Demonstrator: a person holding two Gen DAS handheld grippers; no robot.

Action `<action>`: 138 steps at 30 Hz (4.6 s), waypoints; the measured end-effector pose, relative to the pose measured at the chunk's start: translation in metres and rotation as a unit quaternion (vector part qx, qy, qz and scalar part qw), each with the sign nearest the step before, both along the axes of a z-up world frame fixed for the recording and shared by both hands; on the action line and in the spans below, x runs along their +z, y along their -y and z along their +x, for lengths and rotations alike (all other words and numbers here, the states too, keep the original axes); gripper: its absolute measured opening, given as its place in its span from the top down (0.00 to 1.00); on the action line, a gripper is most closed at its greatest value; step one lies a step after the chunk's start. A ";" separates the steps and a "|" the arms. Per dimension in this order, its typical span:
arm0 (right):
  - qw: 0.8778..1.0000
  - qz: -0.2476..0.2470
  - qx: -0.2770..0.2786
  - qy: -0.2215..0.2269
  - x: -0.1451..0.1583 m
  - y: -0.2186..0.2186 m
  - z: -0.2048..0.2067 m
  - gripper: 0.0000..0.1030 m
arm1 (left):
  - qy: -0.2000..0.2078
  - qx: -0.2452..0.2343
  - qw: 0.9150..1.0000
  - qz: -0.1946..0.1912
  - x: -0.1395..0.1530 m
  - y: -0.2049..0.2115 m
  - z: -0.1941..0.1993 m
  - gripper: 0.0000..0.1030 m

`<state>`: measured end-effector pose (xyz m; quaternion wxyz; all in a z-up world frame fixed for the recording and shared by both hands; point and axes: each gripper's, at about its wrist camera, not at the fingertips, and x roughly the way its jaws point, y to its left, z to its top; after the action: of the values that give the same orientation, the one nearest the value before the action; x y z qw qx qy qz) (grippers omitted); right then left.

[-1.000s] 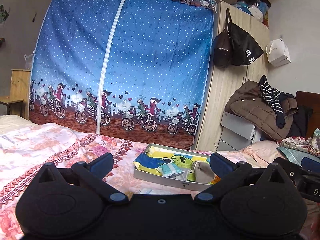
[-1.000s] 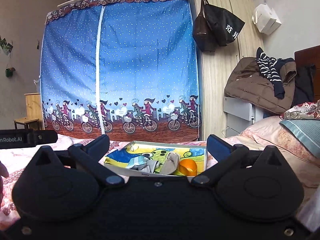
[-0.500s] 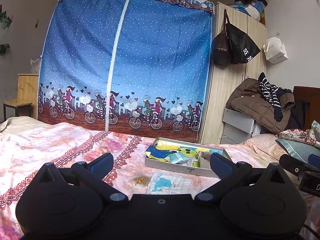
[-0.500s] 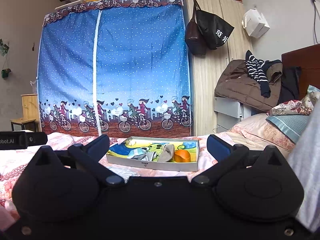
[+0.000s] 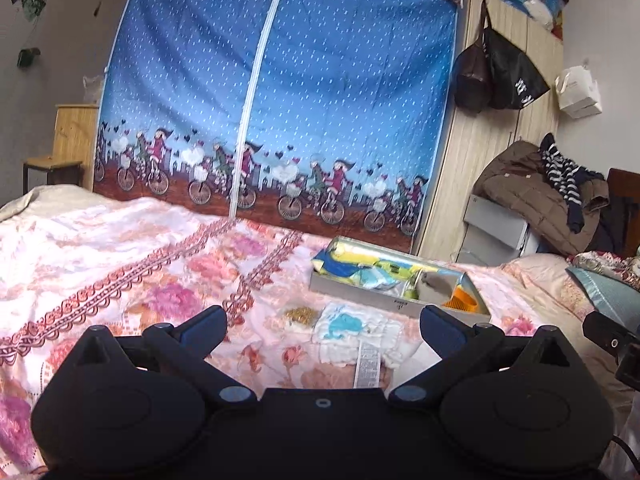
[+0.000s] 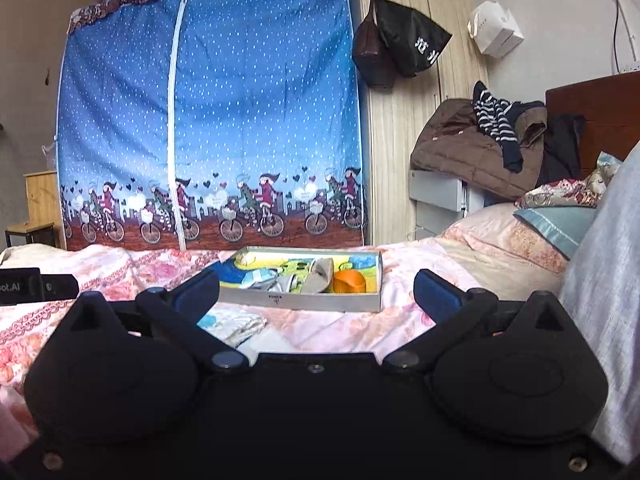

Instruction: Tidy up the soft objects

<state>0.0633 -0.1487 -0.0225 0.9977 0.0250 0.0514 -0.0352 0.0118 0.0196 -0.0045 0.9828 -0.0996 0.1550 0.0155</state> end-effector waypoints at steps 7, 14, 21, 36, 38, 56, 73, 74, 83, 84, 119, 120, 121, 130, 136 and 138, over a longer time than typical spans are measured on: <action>1.000 -0.006 0.006 -0.018 -0.005 -0.004 0.008 0.00 | -0.025 -0.011 1.000 0.009 -0.008 0.005 0.008 0.01; 1.000 -0.006 0.007 -0.021 -0.008 -0.003 0.008 0.00 | -0.031 -0.014 0.999 0.011 -0.011 0.009 0.010 0.01; 0.999 -0.009 0.010 -0.029 -0.009 -0.004 0.000 0.00 | -0.037 -0.018 0.999 0.018 -0.013 0.013 0.011 0.01; 0.998 -0.014 -0.005 -0.064 -0.013 -0.001 0.006 0.00 | -0.068 -0.003 0.997 0.022 -0.017 0.014 0.018 0.01; 0.997 -0.015 -0.004 -0.072 -0.014 -0.001 0.008 0.00 | -0.082 0.003 0.996 0.024 -0.019 0.014 0.021 0.01; 0.992 -0.038 0.005 -0.119 -0.017 -0.008 0.015 0.00 | -0.123 0.007 0.992 0.036 -0.026 0.018 0.031 0.01; 0.992 -0.039 0.004 -0.122 -0.018 -0.010 0.015 0.00 | -0.123 0.007 0.992 0.036 -0.027 0.019 0.031 0.01; 0.992 -0.039 0.004 -0.123 -0.018 -0.010 0.015 0.00 | -0.123 0.007 0.992 0.036 -0.027 0.019 0.031 0.01; 0.991 -0.040 0.004 -0.125 -0.020 -0.011 0.015 0.00 | -0.123 0.007 0.992 0.036 -0.026 0.018 0.031 0.01; 0.991 -0.040 0.004 -0.125 -0.020 -0.011 0.015 0.00 | -0.123 0.007 0.992 0.036 -0.026 0.018 0.031 0.01; 0.950 -0.129 0.203 -0.198 -0.053 -0.049 0.099 0.02 | -0.162 -0.093 0.982 -0.004 -0.045 0.002 0.102 0.01; 0.947 -0.132 0.211 -0.201 -0.058 -0.052 0.105 0.06 | -0.163 -0.105 0.981 -0.002 -0.047 0.002 0.108 0.01; 0.945 -0.134 0.217 -0.207 -0.063 -0.055 0.112 0.13 | -0.163 -0.119 0.979 -0.003 -0.050 0.003 0.117 0.02; 0.933 -0.105 0.237 -0.249 -0.085 -0.059 0.139 0.65 | -0.169 -0.169 0.970 -0.042 -0.072 -0.002 0.157 0.07; 0.933 -0.071 0.226 -0.272 -0.076 -0.040 0.137 0.95 | -0.178 -0.201 0.962 -0.045 -0.077 0.005 0.166 0.16; 0.934 -0.059 0.214 -0.280 -0.070 -0.031 0.130 0.97 | -0.177 -0.213 0.960 -0.043 -0.075 0.010 0.168 0.20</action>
<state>0.1937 -0.1181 -0.0930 0.9266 -0.0567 0.3302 0.1709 0.1800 0.0100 -0.0794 0.9149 -0.1026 0.3448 -0.1830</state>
